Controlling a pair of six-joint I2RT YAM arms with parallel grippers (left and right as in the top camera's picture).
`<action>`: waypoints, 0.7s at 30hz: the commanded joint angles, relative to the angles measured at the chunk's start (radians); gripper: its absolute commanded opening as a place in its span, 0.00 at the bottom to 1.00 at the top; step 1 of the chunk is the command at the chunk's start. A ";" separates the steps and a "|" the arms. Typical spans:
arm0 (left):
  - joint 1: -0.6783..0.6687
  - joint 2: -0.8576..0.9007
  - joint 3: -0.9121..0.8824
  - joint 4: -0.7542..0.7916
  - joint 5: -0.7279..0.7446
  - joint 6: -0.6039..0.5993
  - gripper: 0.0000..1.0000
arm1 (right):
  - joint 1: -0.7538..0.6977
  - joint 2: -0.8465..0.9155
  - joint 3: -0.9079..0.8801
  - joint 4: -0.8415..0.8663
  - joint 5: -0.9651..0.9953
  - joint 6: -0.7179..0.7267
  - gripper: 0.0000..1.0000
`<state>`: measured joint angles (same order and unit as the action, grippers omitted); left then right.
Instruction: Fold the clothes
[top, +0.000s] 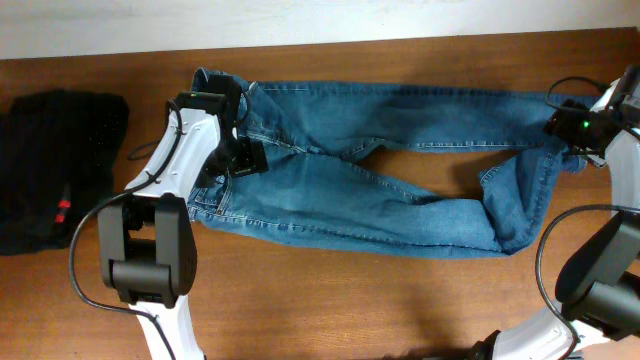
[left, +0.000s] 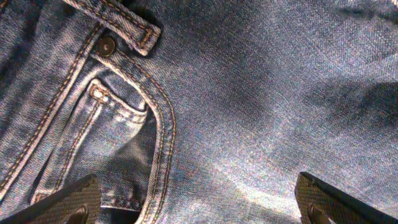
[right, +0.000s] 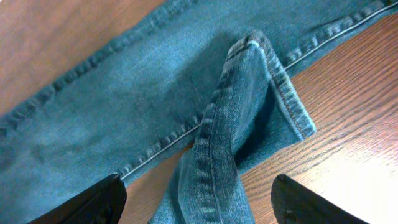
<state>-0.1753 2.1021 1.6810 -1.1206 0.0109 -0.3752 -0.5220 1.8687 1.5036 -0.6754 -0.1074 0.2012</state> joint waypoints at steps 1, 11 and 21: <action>0.001 0.009 0.002 -0.001 0.000 -0.006 0.99 | 0.005 0.028 0.021 0.004 -0.013 -0.010 0.79; 0.001 0.009 0.002 -0.001 0.000 -0.006 0.99 | 0.004 0.076 0.021 0.029 -0.011 -0.011 0.67; 0.001 0.009 0.002 -0.001 0.000 -0.006 0.99 | 0.004 0.101 0.018 0.030 0.040 -0.011 0.54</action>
<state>-0.1753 2.1021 1.6810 -1.1206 0.0113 -0.3748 -0.5220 1.9533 1.5036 -0.6491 -0.0906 0.1970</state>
